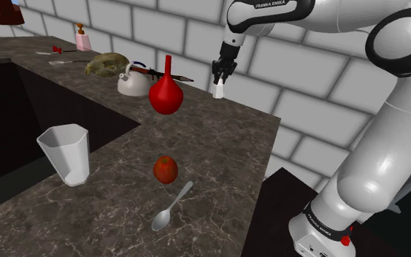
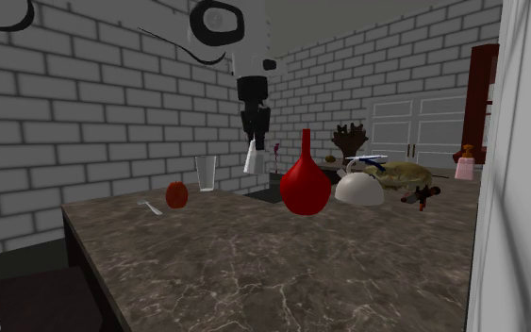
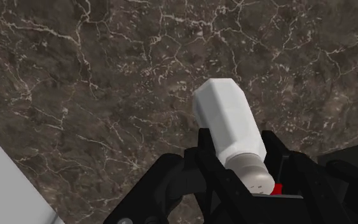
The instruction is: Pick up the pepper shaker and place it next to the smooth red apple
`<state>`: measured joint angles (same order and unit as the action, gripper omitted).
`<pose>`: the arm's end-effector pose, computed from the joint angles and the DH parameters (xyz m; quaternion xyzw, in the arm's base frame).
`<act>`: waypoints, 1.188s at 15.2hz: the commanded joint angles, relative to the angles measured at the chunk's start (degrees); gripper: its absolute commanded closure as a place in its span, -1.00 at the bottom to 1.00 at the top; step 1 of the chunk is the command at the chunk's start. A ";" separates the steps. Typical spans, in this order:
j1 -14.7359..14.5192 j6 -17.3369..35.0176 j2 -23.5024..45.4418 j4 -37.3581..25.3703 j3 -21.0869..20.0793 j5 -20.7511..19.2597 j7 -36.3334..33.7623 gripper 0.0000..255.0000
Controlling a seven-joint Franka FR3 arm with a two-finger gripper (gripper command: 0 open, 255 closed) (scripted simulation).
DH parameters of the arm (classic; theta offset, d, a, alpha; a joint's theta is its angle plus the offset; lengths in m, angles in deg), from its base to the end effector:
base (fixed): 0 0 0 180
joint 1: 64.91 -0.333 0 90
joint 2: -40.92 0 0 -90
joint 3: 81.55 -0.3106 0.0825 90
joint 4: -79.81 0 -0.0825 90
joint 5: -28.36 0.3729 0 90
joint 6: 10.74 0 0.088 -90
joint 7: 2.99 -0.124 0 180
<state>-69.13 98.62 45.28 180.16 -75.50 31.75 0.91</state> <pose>0.5851 -0.0119 0.5054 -0.9988 -0.0097 -0.0420 0.0222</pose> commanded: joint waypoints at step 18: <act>-13.10 0.88 -2.16 2.27 -12.37 -3.20 -26.45 1.00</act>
<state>-81.49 99.87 43.22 182.72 -87.18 28.70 -23.98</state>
